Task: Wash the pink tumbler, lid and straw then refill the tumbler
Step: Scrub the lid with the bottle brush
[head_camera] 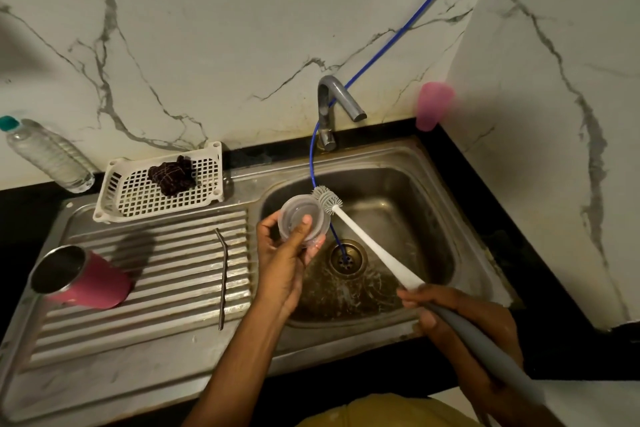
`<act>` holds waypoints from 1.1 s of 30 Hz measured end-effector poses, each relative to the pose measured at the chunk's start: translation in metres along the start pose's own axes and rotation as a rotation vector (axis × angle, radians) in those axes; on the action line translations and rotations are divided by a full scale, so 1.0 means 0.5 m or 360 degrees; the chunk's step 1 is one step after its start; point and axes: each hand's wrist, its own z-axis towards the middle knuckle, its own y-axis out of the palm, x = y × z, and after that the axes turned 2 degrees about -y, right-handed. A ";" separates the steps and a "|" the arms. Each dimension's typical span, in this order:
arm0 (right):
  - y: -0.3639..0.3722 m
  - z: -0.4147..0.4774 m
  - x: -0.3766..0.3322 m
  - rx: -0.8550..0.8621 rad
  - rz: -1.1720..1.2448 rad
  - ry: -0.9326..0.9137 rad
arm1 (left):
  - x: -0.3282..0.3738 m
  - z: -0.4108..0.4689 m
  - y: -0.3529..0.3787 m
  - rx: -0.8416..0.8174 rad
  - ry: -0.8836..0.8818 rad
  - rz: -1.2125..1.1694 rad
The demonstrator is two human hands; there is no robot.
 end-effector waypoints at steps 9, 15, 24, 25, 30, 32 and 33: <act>-0.004 0.042 0.004 -0.0056 -0.0021 0.0037 | -0.001 0.003 -0.014 -0.0044 -0.0177 -0.0047; 0.003 -0.003 -0.005 -0.0022 -0.0006 0.0083 | 0.016 0.010 -0.015 0.0040 -0.0123 -0.0304; -0.002 -0.021 -0.025 0.0021 -0.0092 0.0108 | 0.012 0.011 -0.004 -0.0035 -0.0279 -0.0292; -0.002 -0.016 -0.025 0.0025 -0.0102 0.0093 | 0.012 0.013 -0.005 -0.0035 -0.0290 -0.0233; -0.005 -0.001 -0.025 0.0034 -0.0086 0.0147 | 0.017 0.016 -0.014 -0.0034 -0.0146 0.0050; -0.006 0.002 -0.023 0.0060 -0.0076 0.0185 | 0.014 0.015 -0.017 -0.0030 0.0040 0.0184; -0.006 0.003 -0.022 0.0084 -0.0062 0.0224 | 0.012 0.016 -0.021 0.0001 0.0155 0.0317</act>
